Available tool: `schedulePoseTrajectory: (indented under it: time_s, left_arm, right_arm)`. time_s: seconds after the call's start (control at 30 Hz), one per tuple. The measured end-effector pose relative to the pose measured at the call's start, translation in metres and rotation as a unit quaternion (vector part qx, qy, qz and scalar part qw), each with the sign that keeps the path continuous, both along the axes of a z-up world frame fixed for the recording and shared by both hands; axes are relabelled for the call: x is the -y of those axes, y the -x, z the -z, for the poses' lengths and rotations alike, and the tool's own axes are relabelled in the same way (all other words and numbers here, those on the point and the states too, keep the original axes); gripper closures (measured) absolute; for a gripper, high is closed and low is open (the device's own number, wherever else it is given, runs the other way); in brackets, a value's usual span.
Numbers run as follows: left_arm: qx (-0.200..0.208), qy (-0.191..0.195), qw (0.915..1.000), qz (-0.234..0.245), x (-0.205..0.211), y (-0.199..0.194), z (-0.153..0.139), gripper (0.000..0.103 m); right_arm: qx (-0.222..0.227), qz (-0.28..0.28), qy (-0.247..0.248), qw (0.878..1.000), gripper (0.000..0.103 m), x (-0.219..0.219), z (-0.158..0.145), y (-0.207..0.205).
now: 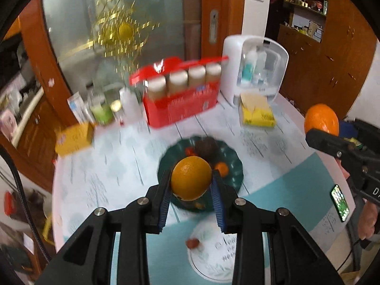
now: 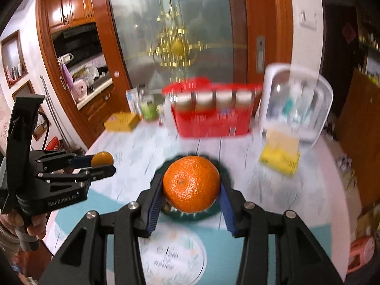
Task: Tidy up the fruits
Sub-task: 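Lift the yellow orange and tangerine and carry them over the green plate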
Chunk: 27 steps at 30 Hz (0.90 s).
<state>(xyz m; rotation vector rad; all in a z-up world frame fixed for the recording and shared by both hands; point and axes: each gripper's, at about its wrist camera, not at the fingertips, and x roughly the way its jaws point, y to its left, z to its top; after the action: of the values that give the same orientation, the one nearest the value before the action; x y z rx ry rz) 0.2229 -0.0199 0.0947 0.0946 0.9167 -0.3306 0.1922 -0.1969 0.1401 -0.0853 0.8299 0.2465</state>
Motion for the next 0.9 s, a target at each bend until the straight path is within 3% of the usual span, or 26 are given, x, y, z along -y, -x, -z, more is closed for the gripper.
schedulePoseTrajectory:
  time_s: [0.13,0.3,0.63,0.9]
  left_arm:
    - [0.016,-0.013,0.9998,-0.003,0.006,-0.025,-0.009,0.072]
    - [-0.005,-0.002,0.9999,-0.014,0.015,-0.059,0.014,0.072]
    - [-0.078,-0.018,0.9968,-0.002,0.041,-0.106,0.115,0.072]
    - [-0.139,-0.030,0.9898,-0.005,0.053,-0.142,0.198,0.072]
  right_arm:
    - [0.020,0.005,0.016,1.000,0.058,-0.004,-0.012,-0.025]
    - [-0.006,0.020,0.013,1.000,0.058,-0.001,0.016,-0.055]
    - [-0.129,0.030,0.005,0.991,0.058,0.008,0.145,-0.089]
    - [-0.188,0.028,-0.002,0.982,0.058,0.004,0.229,-0.094]
